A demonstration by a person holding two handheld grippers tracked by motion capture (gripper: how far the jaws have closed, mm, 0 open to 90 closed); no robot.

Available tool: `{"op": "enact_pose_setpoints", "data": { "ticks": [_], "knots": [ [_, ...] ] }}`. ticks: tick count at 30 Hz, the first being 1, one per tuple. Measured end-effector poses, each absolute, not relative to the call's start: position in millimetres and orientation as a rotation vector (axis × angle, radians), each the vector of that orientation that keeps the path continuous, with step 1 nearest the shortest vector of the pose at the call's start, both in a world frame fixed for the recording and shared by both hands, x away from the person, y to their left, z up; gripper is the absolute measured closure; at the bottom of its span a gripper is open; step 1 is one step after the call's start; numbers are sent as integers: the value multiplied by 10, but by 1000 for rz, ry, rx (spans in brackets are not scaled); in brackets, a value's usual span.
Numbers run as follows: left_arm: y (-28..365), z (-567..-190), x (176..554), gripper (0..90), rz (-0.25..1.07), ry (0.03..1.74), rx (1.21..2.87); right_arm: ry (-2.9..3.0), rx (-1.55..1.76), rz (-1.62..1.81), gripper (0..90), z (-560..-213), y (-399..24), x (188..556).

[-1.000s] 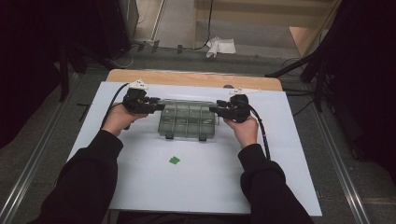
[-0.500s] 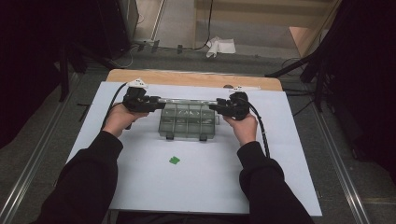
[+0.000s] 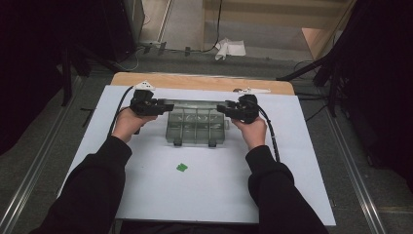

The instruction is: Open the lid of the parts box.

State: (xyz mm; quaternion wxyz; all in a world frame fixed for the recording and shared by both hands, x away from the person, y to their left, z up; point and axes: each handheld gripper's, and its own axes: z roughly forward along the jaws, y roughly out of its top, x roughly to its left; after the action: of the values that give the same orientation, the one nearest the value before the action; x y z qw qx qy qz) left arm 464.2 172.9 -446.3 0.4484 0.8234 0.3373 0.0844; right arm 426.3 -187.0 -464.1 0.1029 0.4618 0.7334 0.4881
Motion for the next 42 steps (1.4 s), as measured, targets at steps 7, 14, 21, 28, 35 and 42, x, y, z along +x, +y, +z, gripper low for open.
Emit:
{"op": "enact_pose_setpoints", "data": {
  "ticks": [7,14,21,28,35,42],
  "knots": [
    [1728,-4464,4674,568,236,849,2033,2157,1380,1450,497,-4654,-1874,4314],
    [1687,-4427,4700,568,223,857,2028,2144,1387,1469,498,-4673,-1885,4350],
    [1662,-4457,4739,568,228,893,2008,2138,1385,1467,508,-4677,-1884,4396],
    [1658,-4482,4770,568,217,929,1972,2125,1402,1478,523,-4698,-1889,4442],
    [1637,-4505,4770,568,237,965,1929,2119,1408,1480,541,-4705,-1899,4481],
    [1605,-4539,4784,568,267,981,1916,2110,1437,1481,557,-4744,-1890,4517]
  ]
}}
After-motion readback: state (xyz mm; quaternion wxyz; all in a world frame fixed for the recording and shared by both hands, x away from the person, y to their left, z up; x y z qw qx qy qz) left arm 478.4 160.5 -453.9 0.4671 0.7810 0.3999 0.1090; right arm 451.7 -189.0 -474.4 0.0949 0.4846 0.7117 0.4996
